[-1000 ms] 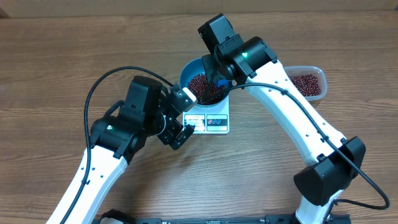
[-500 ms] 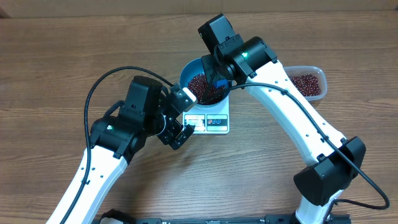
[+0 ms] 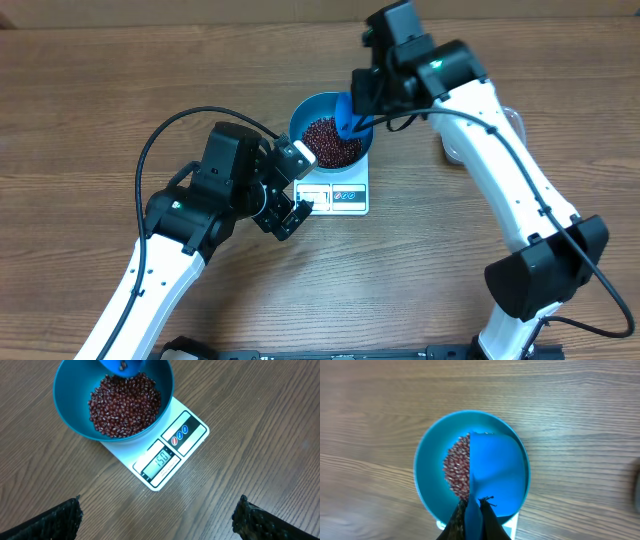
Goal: Scoop item into bowl and weigh 150g on scale
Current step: 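Carry the empty blue scoop right back to the clear tub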
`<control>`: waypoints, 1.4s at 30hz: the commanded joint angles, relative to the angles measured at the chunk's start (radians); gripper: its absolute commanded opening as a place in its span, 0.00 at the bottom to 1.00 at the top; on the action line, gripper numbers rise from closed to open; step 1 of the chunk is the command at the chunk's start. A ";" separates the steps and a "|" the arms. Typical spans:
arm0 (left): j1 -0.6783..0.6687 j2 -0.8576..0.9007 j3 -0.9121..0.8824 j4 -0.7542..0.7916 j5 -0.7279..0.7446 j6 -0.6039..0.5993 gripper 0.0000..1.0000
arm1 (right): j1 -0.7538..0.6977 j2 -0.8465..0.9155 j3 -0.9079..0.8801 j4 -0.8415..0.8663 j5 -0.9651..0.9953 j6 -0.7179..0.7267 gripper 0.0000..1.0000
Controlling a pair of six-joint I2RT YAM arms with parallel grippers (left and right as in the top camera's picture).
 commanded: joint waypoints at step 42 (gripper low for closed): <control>0.005 0.000 0.006 0.003 0.001 -0.006 0.99 | -0.504 -0.042 0.131 -0.243 0.221 -0.021 0.04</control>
